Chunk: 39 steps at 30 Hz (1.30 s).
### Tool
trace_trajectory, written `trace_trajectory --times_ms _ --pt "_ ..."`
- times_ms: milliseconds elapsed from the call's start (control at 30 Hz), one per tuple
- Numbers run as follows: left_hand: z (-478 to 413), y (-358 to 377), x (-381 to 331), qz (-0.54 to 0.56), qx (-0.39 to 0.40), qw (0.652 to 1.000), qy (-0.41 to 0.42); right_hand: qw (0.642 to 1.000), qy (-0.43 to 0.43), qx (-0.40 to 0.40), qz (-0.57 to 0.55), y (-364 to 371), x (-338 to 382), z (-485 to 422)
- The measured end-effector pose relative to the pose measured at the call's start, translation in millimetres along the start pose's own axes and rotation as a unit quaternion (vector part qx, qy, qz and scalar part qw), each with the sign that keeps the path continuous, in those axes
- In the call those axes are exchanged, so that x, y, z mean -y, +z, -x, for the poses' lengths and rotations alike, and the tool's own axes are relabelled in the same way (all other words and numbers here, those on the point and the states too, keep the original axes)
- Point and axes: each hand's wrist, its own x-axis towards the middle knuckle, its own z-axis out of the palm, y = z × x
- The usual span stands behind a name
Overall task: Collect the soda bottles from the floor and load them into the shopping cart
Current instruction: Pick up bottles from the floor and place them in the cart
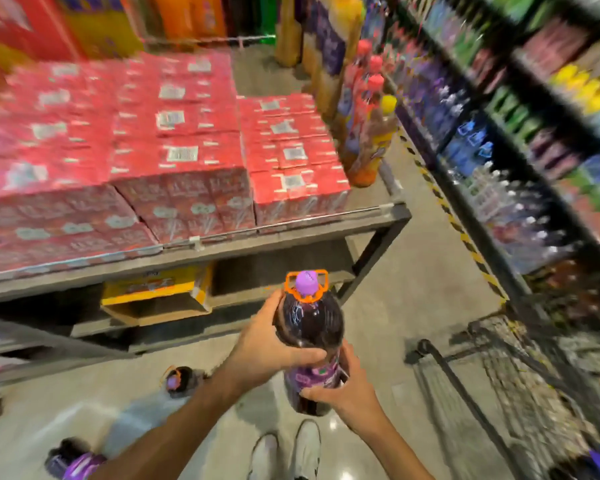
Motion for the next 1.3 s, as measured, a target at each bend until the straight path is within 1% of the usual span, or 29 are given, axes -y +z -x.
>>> trace_trajectory --times_ms 67,167,367,467,600,700,767,867,1000,1067,1200,1300 --pt "1 21 -42 -0.006 0.031 0.999 0.027 0.999 0.001 -0.035 -0.009 -21 28 30" --pt "-9 61 -93 -0.013 0.084 0.995 0.045 0.993 -0.014 -0.113 -0.030 -54 54 66" --pt "-39 180 -171 -0.013 0.199 0.977 0.080 0.964 -0.014 -0.256 -0.073 -150 70 121" --pt "-52 256 -205 -0.034 0.272 0.957 0.095 0.941 -0.024 -0.327 -0.085 -210 70 146" --pt "-57 358 -242 -0.029 0.338 0.932 0.128 0.909 -0.019 -0.404 -0.102 -282 65 183" --pt "-63 423 -253 -0.043 0.384 0.910 0.148 0.881 -0.023 -0.454 -0.131 -327 62 205" --pt "-67 462 -258 -0.043 0.408 0.900 0.146 0.867 -0.029 -0.474 -0.153 -354 55 216" --pt "-69 519 -267 -0.035 0.443 0.880 0.167 0.847 -0.016 -0.503 -0.171 -389 46 226" --pt "-85 593 -275 -0.046 0.491 0.849 0.188 0.804 -0.002 -0.558 -0.203 -439 37 229" --pt "-99 630 -278 -0.050 0.517 0.834 0.187 0.790 0.011 -0.578 -0.206 -467 34 228" --pt "-134 698 -276 -0.078 0.546 0.820 0.152 0.774 0.032 -0.589 -0.231 -526 14 219" --pt "-160 749 -260 -0.098 0.573 0.807 0.105 0.764 0.056 -0.590 -0.255 -564 -18 203"
